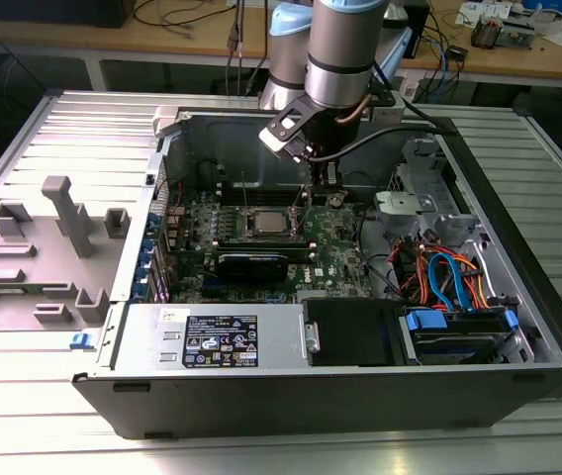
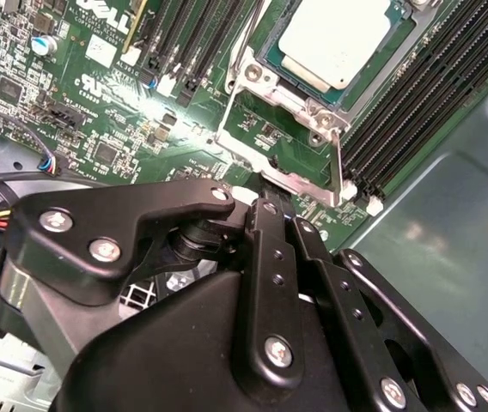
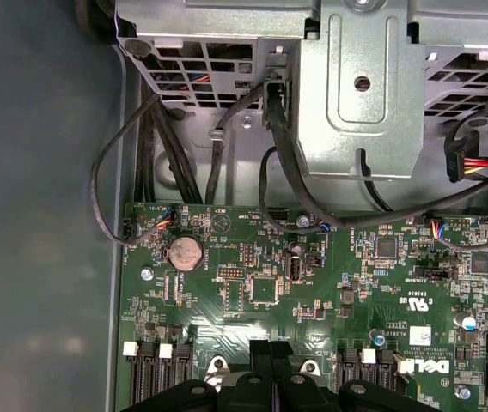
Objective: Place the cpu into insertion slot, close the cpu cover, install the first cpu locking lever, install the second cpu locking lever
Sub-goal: 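Close the cpu cover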
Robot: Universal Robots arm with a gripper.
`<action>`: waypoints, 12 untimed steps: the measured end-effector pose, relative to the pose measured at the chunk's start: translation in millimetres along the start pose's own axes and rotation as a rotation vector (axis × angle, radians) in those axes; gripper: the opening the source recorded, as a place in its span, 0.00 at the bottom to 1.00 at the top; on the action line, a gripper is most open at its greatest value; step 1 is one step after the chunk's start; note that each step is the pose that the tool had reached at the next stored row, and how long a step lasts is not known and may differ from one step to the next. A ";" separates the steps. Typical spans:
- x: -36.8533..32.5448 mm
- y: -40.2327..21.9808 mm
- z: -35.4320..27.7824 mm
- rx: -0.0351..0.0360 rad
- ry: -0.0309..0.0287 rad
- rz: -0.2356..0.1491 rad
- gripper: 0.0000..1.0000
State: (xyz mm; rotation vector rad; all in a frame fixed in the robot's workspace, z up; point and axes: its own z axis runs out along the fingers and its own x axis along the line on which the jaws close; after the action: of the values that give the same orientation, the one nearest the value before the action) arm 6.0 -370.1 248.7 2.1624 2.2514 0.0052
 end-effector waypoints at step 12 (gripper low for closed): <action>0.1 -2.7 0.1 0.0000 0.0000 0.000 0.11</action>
State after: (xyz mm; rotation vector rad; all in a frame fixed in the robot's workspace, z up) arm 3.3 -370.1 248.5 2.1623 2.2515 0.0052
